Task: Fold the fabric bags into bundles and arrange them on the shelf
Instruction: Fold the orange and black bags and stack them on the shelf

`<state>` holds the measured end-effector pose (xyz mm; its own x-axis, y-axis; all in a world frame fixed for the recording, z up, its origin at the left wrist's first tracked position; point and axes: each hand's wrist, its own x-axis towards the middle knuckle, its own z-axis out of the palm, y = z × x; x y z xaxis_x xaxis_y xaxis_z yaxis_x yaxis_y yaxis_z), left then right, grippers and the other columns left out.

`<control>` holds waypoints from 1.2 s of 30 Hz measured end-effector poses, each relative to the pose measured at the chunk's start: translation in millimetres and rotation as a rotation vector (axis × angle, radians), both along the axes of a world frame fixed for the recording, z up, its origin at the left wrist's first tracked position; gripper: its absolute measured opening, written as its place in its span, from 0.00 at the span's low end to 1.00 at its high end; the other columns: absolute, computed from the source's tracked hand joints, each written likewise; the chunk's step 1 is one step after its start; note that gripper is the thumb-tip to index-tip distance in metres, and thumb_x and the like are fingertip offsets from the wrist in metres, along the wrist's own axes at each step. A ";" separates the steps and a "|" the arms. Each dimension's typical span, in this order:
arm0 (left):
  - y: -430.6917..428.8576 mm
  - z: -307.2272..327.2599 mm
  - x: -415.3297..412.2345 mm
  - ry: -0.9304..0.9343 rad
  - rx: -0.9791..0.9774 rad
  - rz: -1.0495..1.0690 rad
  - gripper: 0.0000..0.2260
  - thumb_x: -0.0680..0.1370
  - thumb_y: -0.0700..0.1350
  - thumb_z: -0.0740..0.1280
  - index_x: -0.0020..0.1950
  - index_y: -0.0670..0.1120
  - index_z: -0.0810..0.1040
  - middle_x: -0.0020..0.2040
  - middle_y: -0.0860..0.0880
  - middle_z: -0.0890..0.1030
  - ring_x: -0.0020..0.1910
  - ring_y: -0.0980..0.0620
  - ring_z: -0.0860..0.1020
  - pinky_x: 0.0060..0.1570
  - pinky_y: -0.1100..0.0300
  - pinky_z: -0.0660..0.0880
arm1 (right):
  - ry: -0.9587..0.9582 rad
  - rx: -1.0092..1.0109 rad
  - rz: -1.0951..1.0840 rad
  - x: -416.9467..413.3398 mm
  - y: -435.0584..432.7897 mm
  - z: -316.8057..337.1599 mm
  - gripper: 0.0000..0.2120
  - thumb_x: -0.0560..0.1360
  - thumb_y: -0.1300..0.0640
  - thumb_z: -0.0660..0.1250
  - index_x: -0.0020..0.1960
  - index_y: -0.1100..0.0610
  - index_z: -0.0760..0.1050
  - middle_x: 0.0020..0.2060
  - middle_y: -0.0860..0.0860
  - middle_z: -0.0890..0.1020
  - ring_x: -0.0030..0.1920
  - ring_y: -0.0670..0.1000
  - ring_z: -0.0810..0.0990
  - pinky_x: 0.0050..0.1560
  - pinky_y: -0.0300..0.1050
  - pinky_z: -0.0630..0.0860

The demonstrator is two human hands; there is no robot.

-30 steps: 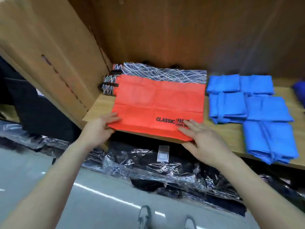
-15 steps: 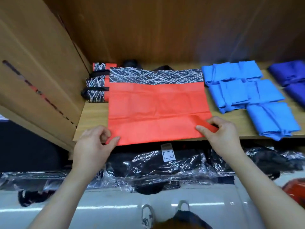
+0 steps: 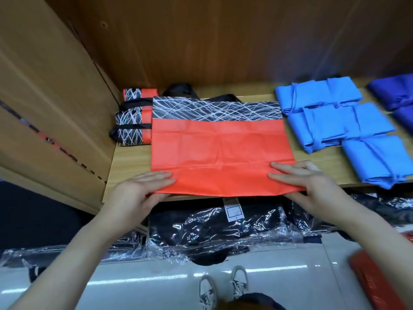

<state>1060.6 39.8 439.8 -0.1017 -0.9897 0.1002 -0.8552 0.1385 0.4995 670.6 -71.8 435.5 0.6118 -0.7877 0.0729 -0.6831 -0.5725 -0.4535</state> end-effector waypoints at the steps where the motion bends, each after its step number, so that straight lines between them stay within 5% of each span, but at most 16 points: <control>1: 0.3 8.7 -0.1 0.108 0.051 0.059 0.17 0.72 0.42 0.74 0.58 0.59 0.81 0.59 0.59 0.81 0.61 0.63 0.77 0.66 0.67 0.67 | -0.064 0.077 0.001 -3.3 -2.1 3.4 0.24 0.69 0.55 0.77 0.62 0.39 0.77 0.64 0.36 0.76 0.55 0.42 0.72 0.63 0.45 0.69; 3: -2.0 26.2 -1.6 0.369 0.185 0.176 0.10 0.68 0.44 0.75 0.45 0.58 0.86 0.47 0.59 0.85 0.48 0.66 0.81 0.54 0.74 0.72 | -0.188 0.273 -0.050 -6.1 -3.8 12.7 0.14 0.67 0.42 0.76 0.53 0.38 0.83 0.57 0.34 0.81 0.56 0.39 0.75 0.63 0.38 0.69; 5: -6.5 33.6 -2.0 0.559 0.260 0.238 0.04 0.66 0.47 0.73 0.40 0.53 0.86 0.39 0.55 0.85 0.38 0.62 0.80 0.43 0.73 0.73 | -0.347 0.409 -0.139 -7.4 -4.1 16.3 0.22 0.61 0.31 0.74 0.48 0.43 0.85 0.49 0.39 0.85 0.51 0.38 0.80 0.58 0.32 0.72; 9: -9.0 27.9 -10.5 0.726 0.280 0.389 0.06 0.74 0.46 0.69 0.48 0.48 0.82 0.42 0.56 0.86 0.41 0.61 0.82 0.44 0.69 0.76 | -0.602 0.515 -0.347 5.7 -1.3 17.5 0.04 0.69 0.58 0.76 0.40 0.56 0.82 0.28 0.43 0.81 0.29 0.39 0.76 0.33 0.28 0.70; 12: -11.2 19.8 -21.5 0.752 0.193 0.516 0.04 0.78 0.45 0.67 0.49 0.47 0.81 0.39 0.56 0.85 0.39 0.61 0.82 0.40 0.71 0.75 | -0.733 0.527 -0.494 16.8 -3.3 12.5 0.05 0.72 0.64 0.72 0.46 0.57 0.79 0.35 0.46 0.86 0.35 0.41 0.83 0.40 0.32 0.78; 16: -13.5 7.6 -29.2 0.233 0.035 0.623 0.09 0.78 0.52 0.68 0.44 0.48 0.80 0.35 0.53 0.81 0.38 0.48 0.80 0.39 0.54 0.75 | -0.563 0.421 -0.643 28.2 -11.2 -1.9 0.13 0.71 0.57 0.76 0.53 0.56 0.77 0.44 0.51 0.86 0.43 0.49 0.85 0.51 0.50 0.81; 20: -13.2 2.4 -36.7 -0.019 -0.036 0.643 0.16 0.78 0.56 0.66 0.42 0.43 0.77 0.33 0.44 0.80 0.36 0.38 0.78 0.37 0.49 0.75 | -0.301 0.210 -0.684 37.7 -8.2 -6.6 0.23 0.68 0.43 0.73 0.59 0.52 0.76 0.47 0.48 0.86 0.51 0.54 0.84 0.54 0.55 0.79; 28: -13.9 1.0 -37.6 0.013 -0.120 0.709 0.16 0.74 0.52 0.72 0.53 0.44 0.75 0.44 0.45 0.80 0.43 0.40 0.79 0.42 0.48 0.76 | -0.104 -0.100 -0.593 42.1 3.0 2.9 0.27 0.74 0.47 0.71 0.69 0.49 0.67 0.51 0.56 0.76 0.51 0.62 0.78 0.50 0.56 0.76; 32: -18.5 -10.0 -19.7 -0.037 -0.301 0.352 0.16 0.72 0.42 0.75 0.59 0.46 0.81 0.57 0.46 0.78 0.56 0.43 0.74 0.57 0.48 0.73 | 0.063 -0.248 -0.281 40.2 -5.1 -5.3 0.17 0.77 0.54 0.66 0.65 0.48 0.75 0.64 0.53 0.75 0.63 0.59 0.73 0.60 0.61 0.71; 34: -17.7 -16.1 -6.1 -0.006 -0.206 0.124 0.14 0.76 0.53 0.68 0.60 0.51 0.82 0.63 0.53 0.78 0.62 0.48 0.75 0.62 0.46 0.73 | 0.067 -0.103 -0.121 36.2 -7.4 -7.0 0.20 0.79 0.45 0.57 0.68 0.48 0.74 0.70 0.49 0.73 0.70 0.55 0.70 0.68 0.60 0.67; 36: -10.7 -15.9 5.8 -0.034 0.001 0.030 0.27 0.73 0.68 0.62 0.68 0.57 0.75 0.70 0.59 0.71 0.72 0.55 0.67 0.70 0.48 0.66 | 0.112 0.014 -0.047 25.9 -7.4 -5.5 0.33 0.75 0.30 0.51 0.73 0.46 0.68 0.73 0.42 0.64 0.74 0.46 0.61 0.75 0.52 0.58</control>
<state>1066.5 29.2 423.9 -0.0756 -0.9925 0.0966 -0.8754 0.1124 0.4702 696.5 -79.2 430.0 0.5777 -0.8162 -0.0049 -0.7558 -0.5327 -0.3808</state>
